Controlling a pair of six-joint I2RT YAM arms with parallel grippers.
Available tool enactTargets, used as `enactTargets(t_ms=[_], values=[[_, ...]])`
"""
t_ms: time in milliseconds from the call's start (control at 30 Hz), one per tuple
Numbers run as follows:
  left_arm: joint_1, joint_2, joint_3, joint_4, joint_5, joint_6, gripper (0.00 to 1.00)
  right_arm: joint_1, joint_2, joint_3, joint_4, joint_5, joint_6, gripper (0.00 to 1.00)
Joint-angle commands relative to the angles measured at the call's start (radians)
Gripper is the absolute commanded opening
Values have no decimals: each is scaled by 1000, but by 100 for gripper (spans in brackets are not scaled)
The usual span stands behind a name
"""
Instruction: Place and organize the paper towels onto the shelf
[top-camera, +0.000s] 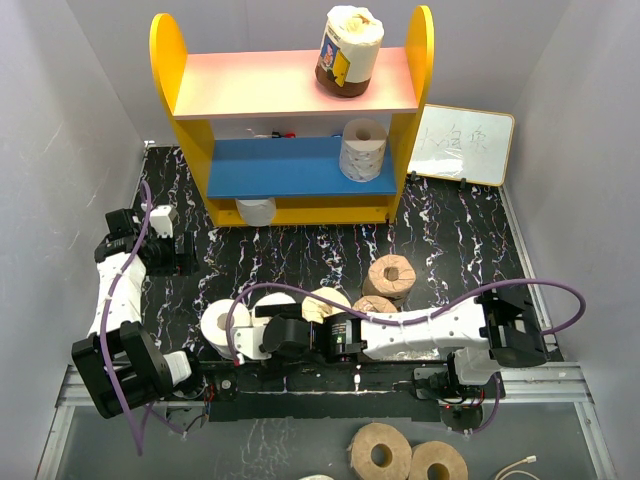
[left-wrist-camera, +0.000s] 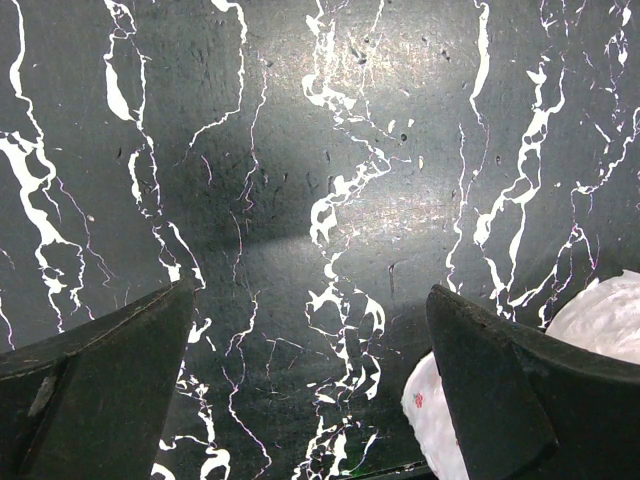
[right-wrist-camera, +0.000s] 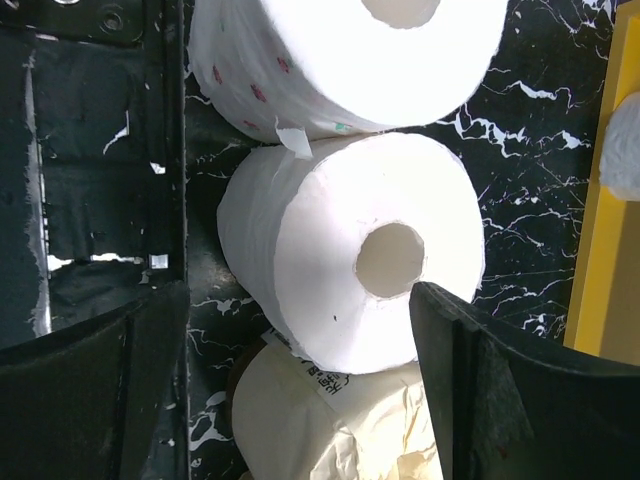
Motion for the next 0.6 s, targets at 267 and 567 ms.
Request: enactTargets(t_ms=[267,567], values=[[10,2,1,-8,19,4,99,-69,-19,-30,136,-10,-64,82],[12,-7,0,-7,16,4,99,-81,23,-11,139,-58,-67,79]])
